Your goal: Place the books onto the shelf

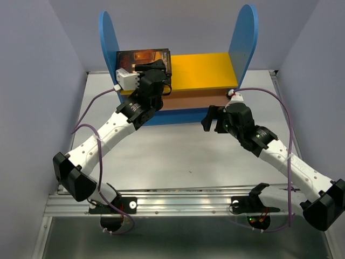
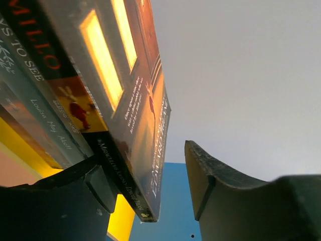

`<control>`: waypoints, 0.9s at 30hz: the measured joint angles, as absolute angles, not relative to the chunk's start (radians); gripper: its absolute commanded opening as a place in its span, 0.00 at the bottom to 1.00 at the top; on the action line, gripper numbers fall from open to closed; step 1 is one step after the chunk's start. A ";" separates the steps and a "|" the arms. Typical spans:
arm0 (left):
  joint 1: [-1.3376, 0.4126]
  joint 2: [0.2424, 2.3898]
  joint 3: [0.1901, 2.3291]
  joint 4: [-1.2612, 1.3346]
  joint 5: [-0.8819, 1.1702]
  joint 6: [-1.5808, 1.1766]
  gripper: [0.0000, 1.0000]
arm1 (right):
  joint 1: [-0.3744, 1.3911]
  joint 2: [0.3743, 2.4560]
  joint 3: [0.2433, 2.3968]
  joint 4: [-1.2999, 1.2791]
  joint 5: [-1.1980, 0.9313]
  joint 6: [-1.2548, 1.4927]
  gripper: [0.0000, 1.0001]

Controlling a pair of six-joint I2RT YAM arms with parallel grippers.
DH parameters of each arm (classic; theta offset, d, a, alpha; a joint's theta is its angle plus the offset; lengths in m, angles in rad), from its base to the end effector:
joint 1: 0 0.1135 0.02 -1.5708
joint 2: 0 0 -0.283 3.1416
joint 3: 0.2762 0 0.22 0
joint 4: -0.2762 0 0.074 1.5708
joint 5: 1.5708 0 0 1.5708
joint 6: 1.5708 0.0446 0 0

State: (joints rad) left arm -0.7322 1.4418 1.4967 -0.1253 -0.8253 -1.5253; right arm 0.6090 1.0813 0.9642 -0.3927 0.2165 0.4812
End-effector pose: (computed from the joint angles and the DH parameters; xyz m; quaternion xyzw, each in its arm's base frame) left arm 0.2418 -0.1733 0.4583 -0.5110 0.5125 -0.4390 0.5324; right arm 0.1751 0.1104 0.3408 -0.0002 0.8592 0.1811 0.4784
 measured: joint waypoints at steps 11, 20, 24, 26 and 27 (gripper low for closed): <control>-0.732 1.424 1.521 -0.163 -0.766 -1.509 0.86 | 0.608 1.147 1.012 -0.372 0.058 0.447 1.00; -0.732 1.420 1.528 -0.160 -0.749 -1.497 0.99 | 0.608 1.318 1.347 -0.305 -0.098 0.322 1.00; -0.732 1.418 1.530 -0.165 -0.741 -1.478 0.99 | 0.608 1.396 1.500 -0.275 -0.146 0.264 0.99; -0.732 1.418 1.531 -0.166 -0.736 -1.470 0.99 | 0.608 1.453 1.576 -0.267 -0.163 0.236 0.93; -0.731 1.418 1.531 -0.166 -0.734 -1.465 0.99 | 0.608 1.474 1.599 -0.265 -0.166 0.228 0.91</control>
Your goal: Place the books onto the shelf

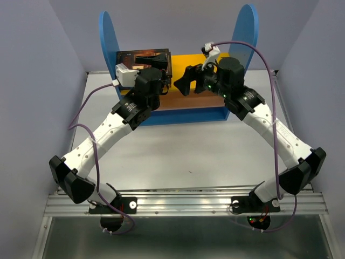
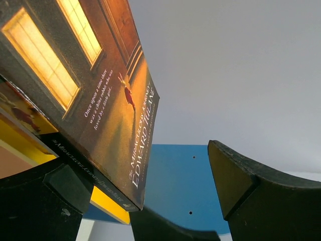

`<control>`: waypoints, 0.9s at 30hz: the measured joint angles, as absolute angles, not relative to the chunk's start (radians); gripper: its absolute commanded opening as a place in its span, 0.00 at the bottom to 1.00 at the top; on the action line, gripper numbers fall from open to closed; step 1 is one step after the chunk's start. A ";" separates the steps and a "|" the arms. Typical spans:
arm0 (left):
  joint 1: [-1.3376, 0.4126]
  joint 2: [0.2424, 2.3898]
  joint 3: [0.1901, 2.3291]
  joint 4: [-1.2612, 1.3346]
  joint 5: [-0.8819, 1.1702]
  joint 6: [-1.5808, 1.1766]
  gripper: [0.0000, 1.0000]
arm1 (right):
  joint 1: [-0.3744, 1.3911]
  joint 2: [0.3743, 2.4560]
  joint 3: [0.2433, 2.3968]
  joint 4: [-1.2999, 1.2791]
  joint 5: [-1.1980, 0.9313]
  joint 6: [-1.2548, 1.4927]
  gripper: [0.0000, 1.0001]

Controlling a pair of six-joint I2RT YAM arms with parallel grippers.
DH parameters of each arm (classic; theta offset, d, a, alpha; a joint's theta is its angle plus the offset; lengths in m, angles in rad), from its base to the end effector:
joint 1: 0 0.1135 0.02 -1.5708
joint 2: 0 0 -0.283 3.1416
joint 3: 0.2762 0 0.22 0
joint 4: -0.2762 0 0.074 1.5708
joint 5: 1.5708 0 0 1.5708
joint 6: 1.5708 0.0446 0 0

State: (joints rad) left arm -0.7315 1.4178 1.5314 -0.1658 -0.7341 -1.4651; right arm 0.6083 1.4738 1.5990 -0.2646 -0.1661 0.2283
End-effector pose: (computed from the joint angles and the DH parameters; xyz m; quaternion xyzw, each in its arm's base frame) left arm 0.2338 -0.1697 0.4712 -0.4734 0.5434 -0.4537 0.5242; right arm 0.2518 0.1843 0.4647 -0.1955 0.7282 0.3228 0.5721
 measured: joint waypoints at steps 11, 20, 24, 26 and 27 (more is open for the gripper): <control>-0.725 1.417 1.534 -0.164 -0.707 -1.425 0.99 | 0.608 1.645 1.747 -0.280 -0.245 0.171 0.79; -0.718 1.404 1.532 -0.166 -0.659 -1.374 0.99 | 0.608 1.700 1.871 -0.283 -0.291 0.157 0.77; -0.714 1.393 1.527 -0.170 -0.616 -1.331 0.99 | 0.608 1.728 1.893 -0.285 -0.312 0.158 0.77; -0.711 1.380 1.508 -0.172 -0.590 -1.310 0.99 | 0.608 1.740 1.897 -0.286 -0.320 0.161 0.77; -0.711 1.371 1.494 -0.175 -0.572 -1.300 0.99 | 0.608 1.746 1.898 -0.286 -0.322 0.162 0.76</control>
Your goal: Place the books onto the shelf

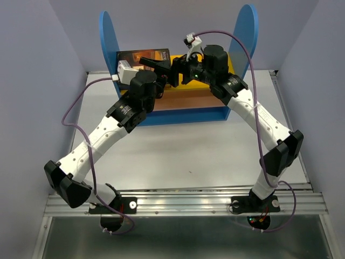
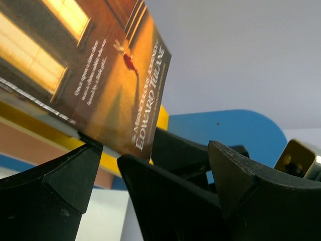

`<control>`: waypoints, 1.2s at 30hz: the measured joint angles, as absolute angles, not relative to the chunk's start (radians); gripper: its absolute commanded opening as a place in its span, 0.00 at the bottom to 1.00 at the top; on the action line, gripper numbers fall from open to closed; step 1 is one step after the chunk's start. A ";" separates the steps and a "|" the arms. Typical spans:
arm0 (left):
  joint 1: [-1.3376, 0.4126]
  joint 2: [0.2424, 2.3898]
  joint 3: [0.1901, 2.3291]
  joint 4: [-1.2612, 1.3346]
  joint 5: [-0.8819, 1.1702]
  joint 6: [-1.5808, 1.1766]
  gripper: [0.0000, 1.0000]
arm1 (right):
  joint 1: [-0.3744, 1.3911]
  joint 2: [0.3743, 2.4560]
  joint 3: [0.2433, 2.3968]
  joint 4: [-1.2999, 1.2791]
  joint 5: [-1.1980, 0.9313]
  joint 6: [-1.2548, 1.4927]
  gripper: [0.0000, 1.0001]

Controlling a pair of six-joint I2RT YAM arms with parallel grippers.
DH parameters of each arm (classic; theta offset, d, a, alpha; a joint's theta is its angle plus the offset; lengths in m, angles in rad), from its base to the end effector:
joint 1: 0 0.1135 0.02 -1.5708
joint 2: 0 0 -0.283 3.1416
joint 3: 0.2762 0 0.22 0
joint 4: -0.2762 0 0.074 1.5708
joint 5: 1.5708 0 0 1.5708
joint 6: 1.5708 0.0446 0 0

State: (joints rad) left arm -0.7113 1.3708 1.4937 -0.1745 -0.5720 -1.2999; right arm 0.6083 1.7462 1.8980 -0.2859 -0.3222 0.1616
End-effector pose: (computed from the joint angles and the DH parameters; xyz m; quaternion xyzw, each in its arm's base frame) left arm 0.2262 -0.1631 0.4706 -0.3877 0.6094 -0.4484 0.5266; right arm 0.3077 0.2315 0.4679 -0.2675 0.7013 0.3559 0.5567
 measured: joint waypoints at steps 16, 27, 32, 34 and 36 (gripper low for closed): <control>-0.702 1.069 1.286 -0.189 -0.558 -1.221 0.63 | 0.609 1.811 1.965 -0.305 -0.323 0.179 0.73; -0.633 1.006 1.253 -0.253 -0.559 -1.019 0.00 | 0.609 1.734 1.887 -0.308 -0.276 0.171 0.76; -0.622 1.026 1.253 -0.320 -0.548 -0.913 0.00 | 0.609 1.622 1.809 -0.307 -0.165 0.158 0.51; -0.604 1.033 1.253 -0.329 -0.538 -0.894 0.00 | 0.609 1.596 1.799 -0.306 -0.091 0.148 0.49; -0.569 1.037 1.253 -0.331 -0.523 -0.872 0.00 | 0.609 1.588 1.800 -0.301 -0.029 0.145 0.46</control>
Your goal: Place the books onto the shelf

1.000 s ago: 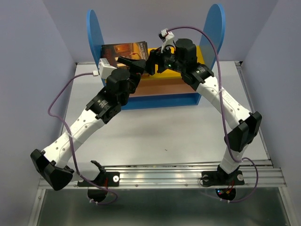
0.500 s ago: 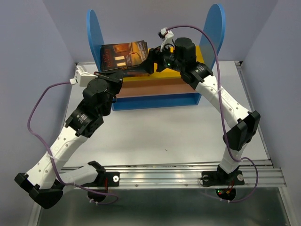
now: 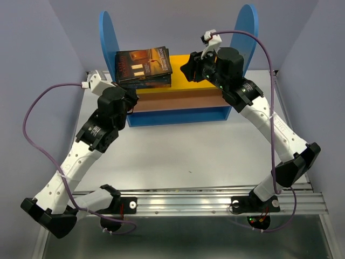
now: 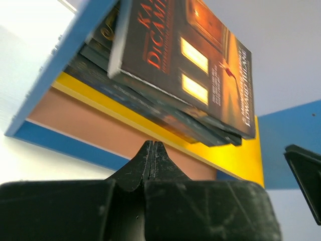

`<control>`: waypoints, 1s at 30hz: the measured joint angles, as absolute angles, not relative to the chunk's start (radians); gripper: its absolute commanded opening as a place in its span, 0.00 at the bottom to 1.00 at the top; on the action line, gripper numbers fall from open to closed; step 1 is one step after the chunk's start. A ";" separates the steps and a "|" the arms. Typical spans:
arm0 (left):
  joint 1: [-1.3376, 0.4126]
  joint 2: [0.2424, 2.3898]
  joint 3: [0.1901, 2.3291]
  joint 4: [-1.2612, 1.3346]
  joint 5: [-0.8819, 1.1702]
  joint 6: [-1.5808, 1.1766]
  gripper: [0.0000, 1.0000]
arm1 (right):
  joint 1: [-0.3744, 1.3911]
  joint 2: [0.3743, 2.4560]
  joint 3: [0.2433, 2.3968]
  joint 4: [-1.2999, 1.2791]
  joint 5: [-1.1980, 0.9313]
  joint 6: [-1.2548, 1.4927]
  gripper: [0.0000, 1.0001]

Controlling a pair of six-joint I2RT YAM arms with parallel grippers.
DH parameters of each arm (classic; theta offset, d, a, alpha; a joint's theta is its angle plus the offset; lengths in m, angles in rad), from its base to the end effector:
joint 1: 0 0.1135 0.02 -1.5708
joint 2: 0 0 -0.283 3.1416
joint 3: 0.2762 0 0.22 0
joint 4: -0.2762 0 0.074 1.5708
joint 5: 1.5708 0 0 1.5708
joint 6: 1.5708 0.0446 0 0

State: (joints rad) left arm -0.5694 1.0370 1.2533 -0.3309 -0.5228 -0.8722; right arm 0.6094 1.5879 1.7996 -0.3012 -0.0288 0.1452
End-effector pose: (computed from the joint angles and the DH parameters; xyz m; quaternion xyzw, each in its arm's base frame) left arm 0.1651 -0.0792 0.4483 -0.2788 0.6869 -0.2793 0.6103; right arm 0.2758 0.1941 0.4890 -0.1792 0.7159 0.2584 0.6233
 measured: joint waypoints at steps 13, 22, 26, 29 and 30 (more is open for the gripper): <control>-0.401 1.072 1.253 -0.318 -0.403 -0.811 0.00 | 0.609 1.702 1.861 -0.306 0.084 0.082 0.43; -0.357 1.080 1.268 -0.316 -0.392 -0.798 0.00 | 0.609 1.762 1.942 -0.305 0.012 0.080 0.43; -0.328 1.080 1.277 -0.314 -0.383 -0.794 0.00 | 0.609 1.775 1.952 -0.305 -0.043 0.082 0.43; -0.311 1.081 1.278 -0.311 -0.368 -0.793 0.00 | 0.609 1.779 1.952 -0.306 -0.073 0.083 0.43; -0.305 1.082 1.278 -0.311 -0.365 -0.791 0.00 | 0.609 1.780 1.952 -0.306 -0.078 0.083 0.43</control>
